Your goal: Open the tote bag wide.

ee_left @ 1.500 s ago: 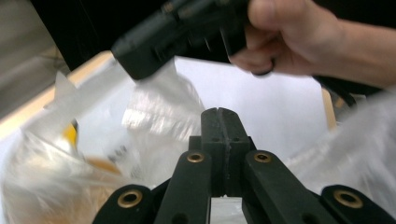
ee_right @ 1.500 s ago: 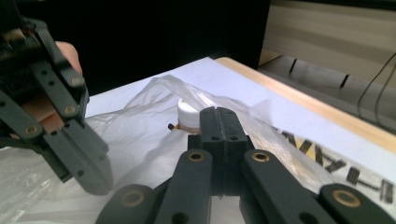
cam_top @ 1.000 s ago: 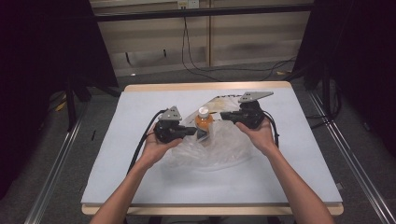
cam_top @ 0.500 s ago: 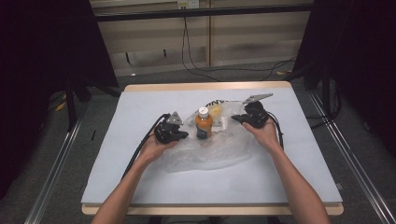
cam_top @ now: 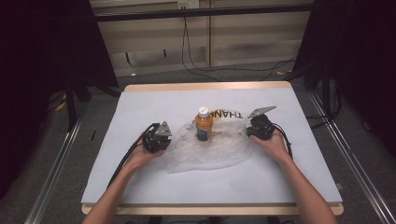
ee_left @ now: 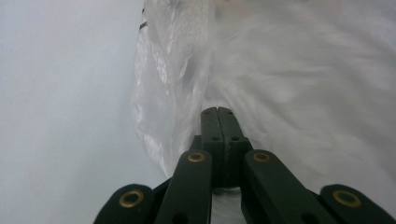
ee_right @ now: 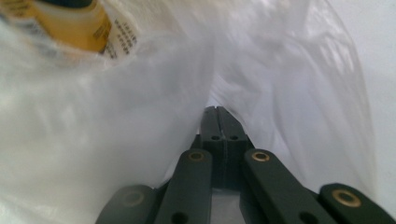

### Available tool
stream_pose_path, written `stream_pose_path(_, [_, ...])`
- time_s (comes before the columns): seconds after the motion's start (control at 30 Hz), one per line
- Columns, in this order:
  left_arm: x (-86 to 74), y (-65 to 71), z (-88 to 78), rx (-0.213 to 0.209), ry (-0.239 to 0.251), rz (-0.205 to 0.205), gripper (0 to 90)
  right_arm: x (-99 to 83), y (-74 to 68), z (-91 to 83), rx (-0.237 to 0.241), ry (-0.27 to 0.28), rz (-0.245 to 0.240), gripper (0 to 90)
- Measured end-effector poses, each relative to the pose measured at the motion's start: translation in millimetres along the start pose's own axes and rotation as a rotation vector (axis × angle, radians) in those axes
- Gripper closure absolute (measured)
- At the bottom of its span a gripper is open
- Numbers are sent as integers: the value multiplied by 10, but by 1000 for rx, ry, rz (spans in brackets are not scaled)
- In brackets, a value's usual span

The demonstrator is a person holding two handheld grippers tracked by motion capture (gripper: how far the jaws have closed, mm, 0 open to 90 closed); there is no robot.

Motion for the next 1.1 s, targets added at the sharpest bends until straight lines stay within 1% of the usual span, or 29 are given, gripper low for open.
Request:
stream_pose_path(0.03, [-16,-1,-10,5,1,3,900,-35,-12,-23,0,7,-16,900])
stream_pose_path(0.07, [-31,5,-17,6,9,3,900,-56,-8,-36,-11,11,-28,900])
stream_pose_path(0.1, [-42,5,-25,9,8,1,900,-79,-24,-50,2,18,-37,900])
stream_pose_path(0.13, [-62,8,-36,8,7,4,900,-98,-27,-63,3,14,-38,900])
stream_pose_path(0.2, [-75,-3,-43,0,13,-14,900,-126,-48,-87,9,1,-54,900])
stream_pose_path(0.23, [-76,-11,-42,10,11,-11,900,-134,-55,-94,13,-1,-55,900])
stream_pose_path(0.3, [-74,-10,-46,-4,19,-47,900,-141,-54,-99,21,-2,-45,900])
stream_pose_path(0.33, [-63,-9,-42,-22,32,-59,900,-136,-59,-103,29,-13,-39,900])
stream_pose_path(0.37, [-53,-26,-50,-25,41,-76,900,-113,-69,-104,33,-17,-31,900])
stream_pose_path(0.4, [-34,-56,-82,-20,61,-109,900,-81,-83,-117,33,-14,-29,900])
stream_pose_path(0.43, [-2,-67,-136,-33,92,-143,900,-43,-110,-142,44,-1,-34,900])
stream_pose_path(0.47, [21,-89,-200,-31,117,-140,900,-4,-140,-179,55,20,-36,900])
stream_pose_path(0.5, [41,-113,-267,-22,137,-154,900,32,-159,-224,63,39,-35,900])
stream_pose_path(0.53, [62,-134,-332,-28,164,-170,900,63,-163,-267,58,54,-32,900])
stream_pose_path(0.57, [73,-154,-397,-28,183,-177,900,92,-176,-316,68,72,-26,900])
stream_pose_path(0.6, [79,-183,-451,-10,194,-176,900,125,-189,-363,82,97,-20,900])
stream_pose_path(0.67, [109,-158,-523,-25,215,-188,900,183,-218,-445,90,124,-18,900])
stream_pose_path(0.7, [117,-157,-561,-14,219,-173,900,217,-241,-485,94,135,-27,900])
stream_pose_path(0.77, [159,-135,-632,-28,253,-179,900,293,-293,-566,103,154,-39,900])
stream_pose_path(0.83, [200,-140,-698,-50,292,-198,900,369,-333,-642,108,168,-52,900])
stream_pose_path(0.93, [234,-207,-759,-43,317,-208,900,459,-364,-728,107,180,-66,900])
stream_pose_path(0.97, [246,-226,-772,-37,318,-212,900,501,-377,-756,110,186,-67,900])
stream_pose_path(1.0, [270,-240,-791,-42,324,-213,900,524,-381,-765,107,185,-72,900])
stream_pose_path(1.03, [314,-261,-827,-32,331,-215,900,553,-388,-771,108,180,-76,900])
stream_pose_path(1.1, [374,-285,-889,-20,326,-194,900,631,-412,-765,111,173,-85,900])
Point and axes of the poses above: each handheld gripper's, and its own axes: z roughly forward along the jaws, x roughly out of its top, y roughly to its right, the point moved 10 cm from there along z, roughly forward along the jaws, and after that the axes turned 12 degrees about -y, right-handed, at the moved point
